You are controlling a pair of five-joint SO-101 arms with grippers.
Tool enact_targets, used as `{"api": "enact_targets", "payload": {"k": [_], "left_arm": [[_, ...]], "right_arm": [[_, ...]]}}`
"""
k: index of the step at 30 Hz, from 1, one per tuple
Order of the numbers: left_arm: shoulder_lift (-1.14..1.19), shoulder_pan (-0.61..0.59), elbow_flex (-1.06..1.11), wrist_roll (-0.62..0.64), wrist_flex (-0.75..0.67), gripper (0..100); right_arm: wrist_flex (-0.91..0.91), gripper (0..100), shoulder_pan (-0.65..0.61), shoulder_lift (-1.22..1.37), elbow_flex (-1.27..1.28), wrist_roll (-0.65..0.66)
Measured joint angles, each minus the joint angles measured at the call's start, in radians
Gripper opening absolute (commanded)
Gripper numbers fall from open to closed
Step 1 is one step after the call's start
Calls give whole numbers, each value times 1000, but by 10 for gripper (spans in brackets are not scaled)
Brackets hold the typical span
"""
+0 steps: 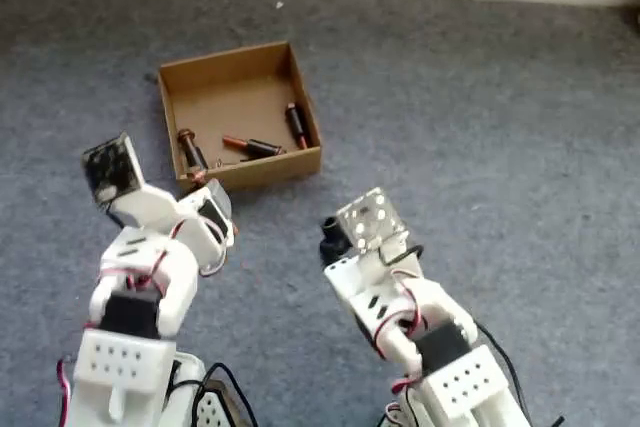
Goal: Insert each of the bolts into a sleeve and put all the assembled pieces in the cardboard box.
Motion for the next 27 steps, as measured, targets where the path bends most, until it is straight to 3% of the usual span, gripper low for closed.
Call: {"api": "enact_targets", "payload": {"k": [6,11,23,27], "left_arm": [[-305,0,193,40,-132,5],[-509,6,296,40,-150,5],[-526,109,308,40,-150,5],[-526,135,295,40,-83,5]], "right_arm": [[0,5,-135,-160,101,114],[0,5,-241,-290,173,172],[3,5,-304,-445,238,242],[3,5,-301,-445,238,242]]}}
